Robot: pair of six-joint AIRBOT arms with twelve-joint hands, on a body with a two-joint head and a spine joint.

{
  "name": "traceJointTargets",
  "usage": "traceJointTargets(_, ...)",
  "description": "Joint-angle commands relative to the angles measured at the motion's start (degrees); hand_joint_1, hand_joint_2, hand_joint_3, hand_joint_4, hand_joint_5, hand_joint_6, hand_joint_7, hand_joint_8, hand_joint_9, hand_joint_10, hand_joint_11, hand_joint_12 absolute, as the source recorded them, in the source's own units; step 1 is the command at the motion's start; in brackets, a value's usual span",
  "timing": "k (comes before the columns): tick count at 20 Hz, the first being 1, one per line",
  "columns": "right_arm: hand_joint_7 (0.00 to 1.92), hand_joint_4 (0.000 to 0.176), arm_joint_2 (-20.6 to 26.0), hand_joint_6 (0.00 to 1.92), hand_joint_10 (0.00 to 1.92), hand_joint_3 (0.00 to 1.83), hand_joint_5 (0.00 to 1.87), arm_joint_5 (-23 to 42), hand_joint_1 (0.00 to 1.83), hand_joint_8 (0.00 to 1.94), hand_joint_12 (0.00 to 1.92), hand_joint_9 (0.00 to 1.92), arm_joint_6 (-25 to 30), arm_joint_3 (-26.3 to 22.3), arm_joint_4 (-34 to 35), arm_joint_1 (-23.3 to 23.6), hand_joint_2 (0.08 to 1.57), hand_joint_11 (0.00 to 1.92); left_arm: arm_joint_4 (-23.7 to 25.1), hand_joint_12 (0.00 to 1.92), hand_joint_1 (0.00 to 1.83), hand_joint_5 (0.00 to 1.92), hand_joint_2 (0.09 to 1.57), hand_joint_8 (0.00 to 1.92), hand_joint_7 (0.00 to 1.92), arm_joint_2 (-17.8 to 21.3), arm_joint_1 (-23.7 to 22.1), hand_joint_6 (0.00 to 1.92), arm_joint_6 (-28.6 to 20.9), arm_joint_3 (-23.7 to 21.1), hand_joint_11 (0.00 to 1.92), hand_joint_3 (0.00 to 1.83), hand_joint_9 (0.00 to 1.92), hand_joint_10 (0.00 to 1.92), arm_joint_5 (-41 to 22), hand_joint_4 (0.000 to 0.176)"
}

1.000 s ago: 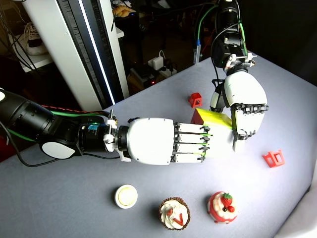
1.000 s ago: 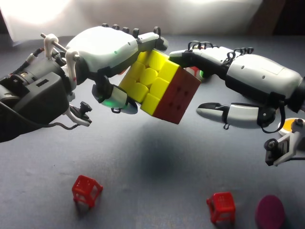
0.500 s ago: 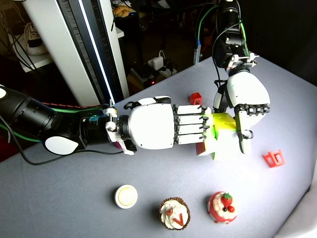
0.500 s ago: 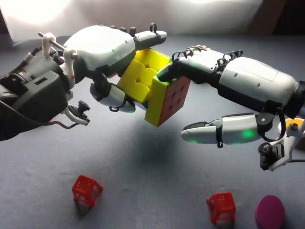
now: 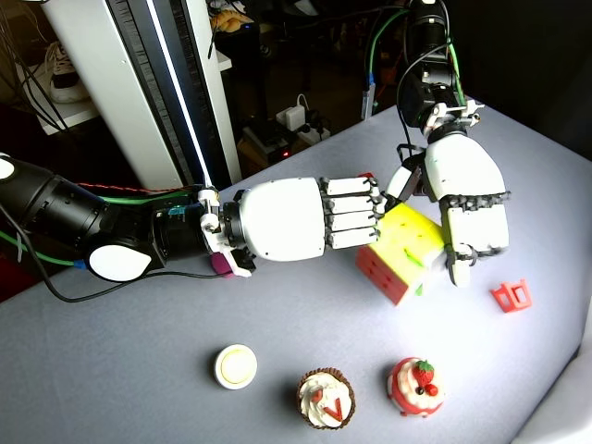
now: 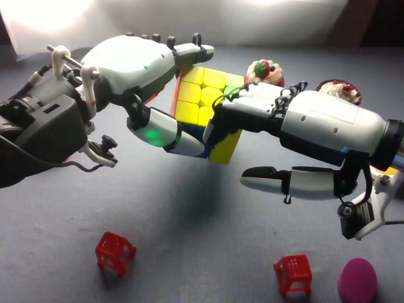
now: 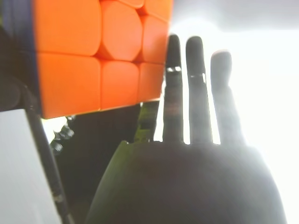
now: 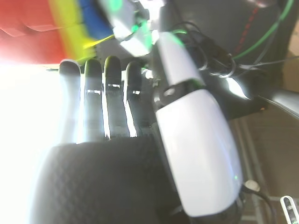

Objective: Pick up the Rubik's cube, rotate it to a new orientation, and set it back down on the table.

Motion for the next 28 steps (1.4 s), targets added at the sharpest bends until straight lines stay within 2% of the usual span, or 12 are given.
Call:
traceJointTargets(1, 0.23, 0.000, 0.1, 1.02, 1.15, 0.03, 0.11, 6.7, 0.94, 0.78, 1.72, 0.06, 0.7, 0.1, 1.7, 0.6, 1.30, 0.00, -0.2, 1.92, 1.17, 0.56, 1.15, 1.92, 0.73, 0.2, -0.8, 0.04, -0.8, 0.2, 1.18, 0.00, 0.96, 1.92, -8.8, 0.000)
traceJointTargets(4, 0.42, 0.000, 0.1, 1.05, 1.27, 0.04, 0.29, 7.8, 0.93, 0.93, 1.82, 0.25, 0.8, -0.2, 2.2, 0.6, 1.33, 0.06, -0.2, 1.92, 1.23, 0.61, 1.15, 1.92, 0.83, 0.2, -0.7, 0.03, -0.8, 0.2, 1.20, 0.00, 1.02, 1.92, -8.7, 0.000)
traceJointTargets(6, 0.49, 0.021, 1.5, 1.68, 1.54, 0.01, 0.48, 9.7, 1.01, 1.71, 1.92, 0.25, 0.3, -1.1, 3.1, 0.5, 1.40, 0.22, -0.3, 1.92, 1.21, 0.66, 1.12, 1.81, 0.85, 0.2, -0.3, 0.01, -1.0, 0.2, 1.21, 0.10, 1.05, 1.92, -8.8, 0.000)
traceJointTargets(9, 0.32, 0.000, 4.7, 1.34, 1.48, 0.00, 0.24, 11.8, 0.84, 1.22, 1.86, 0.27, -4.0, -3.8, 4.8, 0.4, 1.39, 0.25, -1.0, 1.92, 1.07, 0.68, 1.16, 1.89, 0.71, 0.2, 0.7, 0.04, -1.9, 0.2, 1.04, 0.02, 0.88, 1.92, -9.9, 0.000)
traceJointTargets(10, 0.28, 0.000, 5.4, 1.12, 1.47, 0.00, 0.15, 12.6, 0.82, 1.14, 1.86, 0.24, -4.6, -4.3, 5.4, 0.3, 1.41, 0.19, -1.2, 1.92, 1.15, 0.66, 1.26, 1.61, 0.69, 0.2, 1.1, 1.15, -2.2, 0.2, 0.99, 0.01, 0.81, 1.92, -10.2, 0.000)
traceJointTargets(14, 0.07, 0.000, 9.0, 1.05, 1.34, 0.00, 0.00, 15.4, 0.58, 0.86, 1.91, 0.00, -8.3, -5.8, 9.8, -0.7, 1.39, 0.00, -2.5, 1.92, 1.28, 0.18, 1.27, 1.57, 0.68, 0.0, 2.7, 0.19, -4.1, 0.4, 1.19, 0.00, 1.03, 1.92, -11.6, 0.000)
traceJointTargets(20, 0.00, 0.000, 11.4, 0.97, 1.07, 0.01, 0.00, 16.7, 0.66, 0.76, 1.89, 0.00, -10.1, -6.5, 13.1, -1.9, 1.43, 0.00, -4.8, 1.92, 1.31, 0.65, 1.26, 1.51, 0.72, -0.7, 6.2, 0.14, -6.7, 1.2, 1.10, 0.00, 0.95, 1.92, -12.6, 0.000)
traceJointTargets(21, 0.00, 0.000, 11.5, 0.97, 1.04, 0.00, 0.00, 16.7, 0.65, 0.82, 1.92, 0.00, -10.1, -6.5, 13.2, -1.9, 1.43, 0.00, -4.9, 1.92, 1.21, 0.67, 1.25, 1.52, 0.70, -0.9, 6.5, 1.17, -6.7, 1.3, 1.13, 0.03, 0.97, 1.92, -12.4, 0.000)
traceJointTargets(24, 0.00, 0.000, 11.8, 1.02, 1.19, 0.00, 0.00, 16.7, 0.66, 0.84, 1.91, 0.00, -10.1, -6.5, 13.3, -2.0, 1.43, 0.00, -4.8, 1.92, 1.06, 0.49, 1.10, 1.79, 0.83, -1.0, 6.7, 0.29, -6.7, 1.3, 1.21, 0.00, 1.04, 1.92, -11.8, 0.000)
traceJointTargets(25, 0.00, 0.000, 11.8, 1.03, 1.23, 0.00, 0.00, 16.7, 0.66, 0.86, 1.90, 0.00, -10.1, -6.5, 13.4, -2.0, 1.42, 0.00, -4.7, 1.92, 1.00, 0.49, 1.08, 1.53, 0.54, -0.9, 6.7, 0.16, -6.7, 1.2, 0.60, 0.00, 0.59, 1.81, -11.8, 0.000)
traceJointTargets(26, 0.00, 0.000, 11.9, 1.04, 1.19, 0.00, 0.00, 16.7, 0.65, 0.86, 1.90, 0.00, -10.1, -6.5, 13.5, -2.0, 1.42, 0.00, -4.5, 1.53, 0.94, 0.42, 1.05, 0.71, 0.33, -0.8, 6.7, 0.08, -6.8, 1.1, 0.12, 0.00, 0.21, 1.05, -11.9, 0.000)
traceJointTargets(28, 0.00, 0.000, 12.1, 1.03, 1.08, 0.00, 0.00, 16.7, 0.67, 0.87, 1.88, 0.00, -10.1, -6.5, 13.6, -2.0, 1.41, 0.00, -4.3, 0.85, 0.84, 0.28, 1.00, 0.06, 0.26, -0.5, 7.0, 0.01, -6.8, 0.8, 0.00, 0.00, 0.14, 0.29, -12.2, 0.023)
